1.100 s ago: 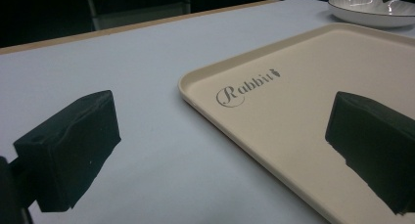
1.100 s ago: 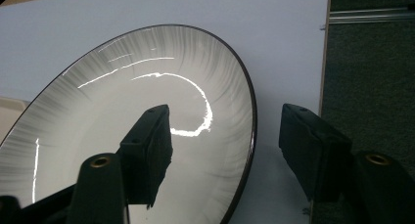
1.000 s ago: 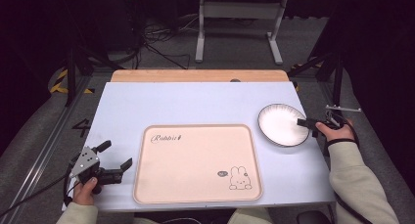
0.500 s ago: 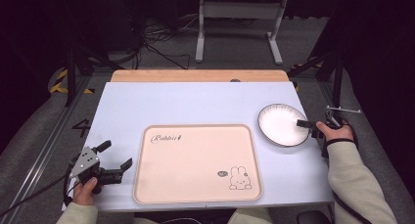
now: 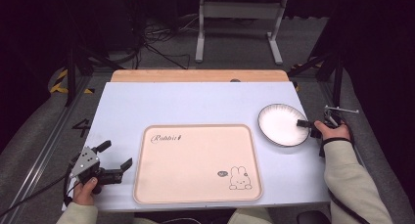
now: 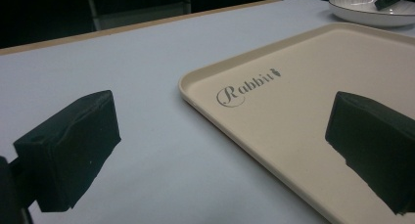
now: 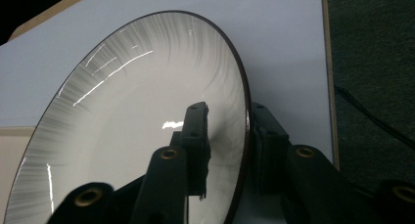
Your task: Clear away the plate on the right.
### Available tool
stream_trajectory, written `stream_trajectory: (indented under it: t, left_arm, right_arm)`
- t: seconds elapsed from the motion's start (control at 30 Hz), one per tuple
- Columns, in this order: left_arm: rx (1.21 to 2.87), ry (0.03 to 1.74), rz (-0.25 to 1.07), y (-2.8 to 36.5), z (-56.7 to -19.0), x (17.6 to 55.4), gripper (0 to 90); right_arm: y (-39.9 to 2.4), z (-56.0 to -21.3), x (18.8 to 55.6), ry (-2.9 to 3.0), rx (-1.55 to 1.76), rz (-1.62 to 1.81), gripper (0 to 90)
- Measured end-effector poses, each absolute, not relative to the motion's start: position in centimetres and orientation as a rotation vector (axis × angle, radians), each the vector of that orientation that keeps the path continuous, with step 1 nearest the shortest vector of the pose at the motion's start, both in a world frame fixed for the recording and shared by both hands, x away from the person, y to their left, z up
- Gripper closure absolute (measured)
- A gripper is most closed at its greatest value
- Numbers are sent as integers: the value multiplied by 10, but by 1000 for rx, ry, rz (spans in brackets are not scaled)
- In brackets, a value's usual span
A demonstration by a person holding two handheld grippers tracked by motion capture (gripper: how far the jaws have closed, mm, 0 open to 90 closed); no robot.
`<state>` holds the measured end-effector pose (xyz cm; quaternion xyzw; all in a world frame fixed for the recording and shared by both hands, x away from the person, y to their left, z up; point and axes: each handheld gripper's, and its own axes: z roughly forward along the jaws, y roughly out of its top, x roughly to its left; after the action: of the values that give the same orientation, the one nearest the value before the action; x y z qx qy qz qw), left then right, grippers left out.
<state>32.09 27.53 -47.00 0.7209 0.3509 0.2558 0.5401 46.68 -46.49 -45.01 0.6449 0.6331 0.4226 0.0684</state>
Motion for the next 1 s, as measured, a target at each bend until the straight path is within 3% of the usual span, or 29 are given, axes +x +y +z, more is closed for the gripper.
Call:
stream_trajectory:
  t: [1.0]
  left_arm:
    - [1710, 843, 607, 275, -470, 321, 2]
  right_arm:
    - [-463, -437, 462, 1738, 2035, 1401, 848]
